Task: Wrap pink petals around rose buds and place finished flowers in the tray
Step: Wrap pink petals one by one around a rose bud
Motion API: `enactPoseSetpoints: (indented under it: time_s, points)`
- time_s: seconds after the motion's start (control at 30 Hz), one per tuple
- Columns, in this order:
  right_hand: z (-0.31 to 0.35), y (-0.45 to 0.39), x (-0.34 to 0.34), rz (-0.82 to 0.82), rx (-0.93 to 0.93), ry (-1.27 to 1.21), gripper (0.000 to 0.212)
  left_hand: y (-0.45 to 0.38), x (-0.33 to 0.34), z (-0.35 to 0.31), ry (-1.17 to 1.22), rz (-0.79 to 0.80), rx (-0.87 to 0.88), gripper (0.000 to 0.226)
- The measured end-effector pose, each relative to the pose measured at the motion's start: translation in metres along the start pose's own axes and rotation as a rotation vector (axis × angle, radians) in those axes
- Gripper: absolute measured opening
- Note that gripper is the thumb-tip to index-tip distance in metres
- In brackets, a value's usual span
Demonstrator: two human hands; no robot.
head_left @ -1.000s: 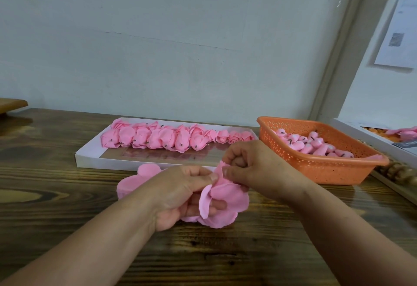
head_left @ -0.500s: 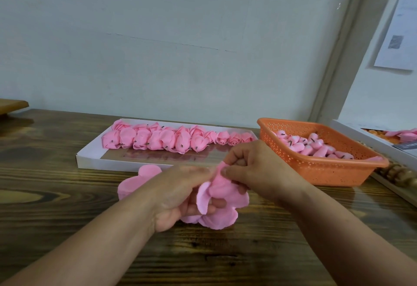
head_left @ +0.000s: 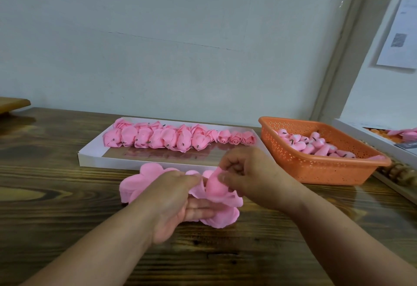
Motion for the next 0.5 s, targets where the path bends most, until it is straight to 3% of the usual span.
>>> enactPoseSetpoints:
  time_s: [0.1, 0.2, 0.5]
  points:
    - [0.007, -0.001, 0.000, 0.026, -0.112, 0.142, 0.007, 0.001, 0.002, -0.008, -0.093, 0.016, -0.063, 0.030]
    - [0.012, -0.004, 0.001, 0.040, -0.143, 0.245, 0.010, -0.001, 0.005, -0.012, -0.155, 0.010, -0.081, 0.030]
    - [0.005, -0.018, -0.011, -0.081, -0.036, 0.247, 0.014, -0.020, 0.013, -0.025, -0.136, -0.079, -0.076, 0.036]
Point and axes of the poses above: each hand's wrist, its own y-axis away from the middle knuckle, its own x-axis out of the palm, z = x × y, the point moved 3 cm from there along -y, towards the middle knuckle, and after that the axes turned 7 degrees about y, right-handed, at the moved point
